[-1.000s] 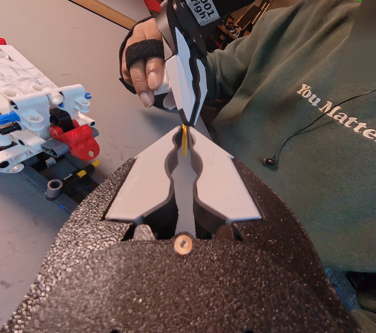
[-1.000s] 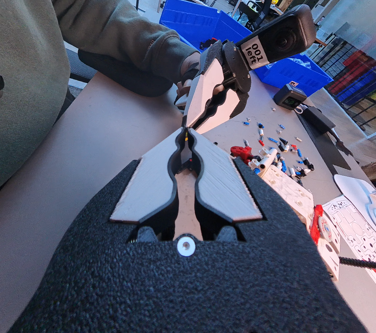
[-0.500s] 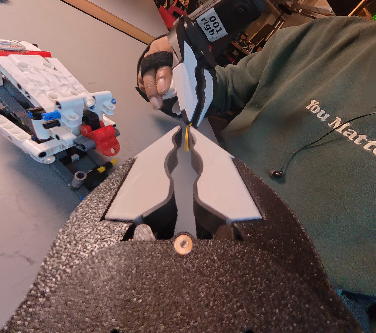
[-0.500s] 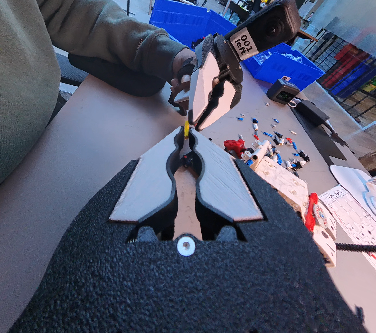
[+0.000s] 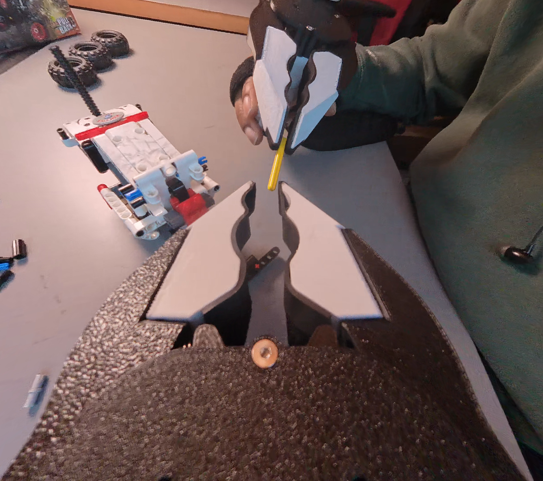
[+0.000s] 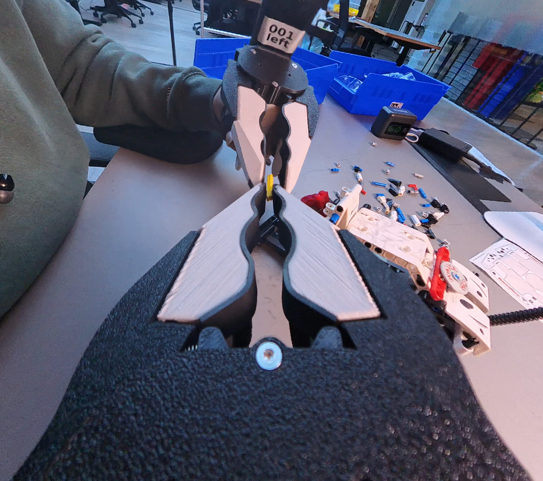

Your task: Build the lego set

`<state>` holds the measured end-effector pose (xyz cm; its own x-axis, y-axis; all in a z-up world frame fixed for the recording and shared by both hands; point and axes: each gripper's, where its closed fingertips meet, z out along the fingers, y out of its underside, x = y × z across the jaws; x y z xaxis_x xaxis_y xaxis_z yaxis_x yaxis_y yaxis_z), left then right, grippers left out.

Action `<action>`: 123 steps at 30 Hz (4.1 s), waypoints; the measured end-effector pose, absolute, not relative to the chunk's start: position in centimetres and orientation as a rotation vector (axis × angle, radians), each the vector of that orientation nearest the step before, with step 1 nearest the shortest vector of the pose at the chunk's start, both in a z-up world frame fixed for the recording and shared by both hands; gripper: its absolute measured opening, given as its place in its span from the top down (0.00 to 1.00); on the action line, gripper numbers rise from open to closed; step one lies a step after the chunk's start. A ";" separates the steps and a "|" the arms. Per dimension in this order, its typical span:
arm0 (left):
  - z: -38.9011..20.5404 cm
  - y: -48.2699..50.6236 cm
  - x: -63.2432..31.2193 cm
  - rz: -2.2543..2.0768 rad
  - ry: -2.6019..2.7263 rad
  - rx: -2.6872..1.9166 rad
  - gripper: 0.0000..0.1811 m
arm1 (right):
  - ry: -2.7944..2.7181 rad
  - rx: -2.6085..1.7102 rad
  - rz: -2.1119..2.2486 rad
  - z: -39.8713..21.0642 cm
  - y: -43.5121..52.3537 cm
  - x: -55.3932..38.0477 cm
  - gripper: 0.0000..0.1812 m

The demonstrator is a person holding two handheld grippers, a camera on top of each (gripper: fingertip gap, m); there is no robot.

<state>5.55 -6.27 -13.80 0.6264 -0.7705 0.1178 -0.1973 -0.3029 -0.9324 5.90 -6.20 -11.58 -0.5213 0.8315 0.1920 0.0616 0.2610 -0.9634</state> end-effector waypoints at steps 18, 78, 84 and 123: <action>-12.9 -6.9 5.8 -0.787 0.777 -1.782 0.98 | -1.820 -0.850 1.353 -12.2 -6.3 5.8 0.98; -16.7 -3.1 0.8 -0.461 0.572 -1.976 0.71 | -2.120 -1.114 0.482 -22.1 5.0 9.0 0.98; -16.8 -3.2 1.3 -0.464 0.600 -1.972 0.84 | -2.114 -1.156 0.512 -22.1 5.0 9.0 0.96; -3.3 15.2 -22.9 0.004 0.053 -1.814 0.79 | -1.602 -0.626 -0.015 0.1 24.6 -24.9 0.91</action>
<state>-22.87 15.20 -3.31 0.9989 -0.0339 -0.0312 -0.0384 -0.2406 -0.9699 -24.88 24.56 0.07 0.0037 0.3804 0.9248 0.3977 0.8480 -0.3503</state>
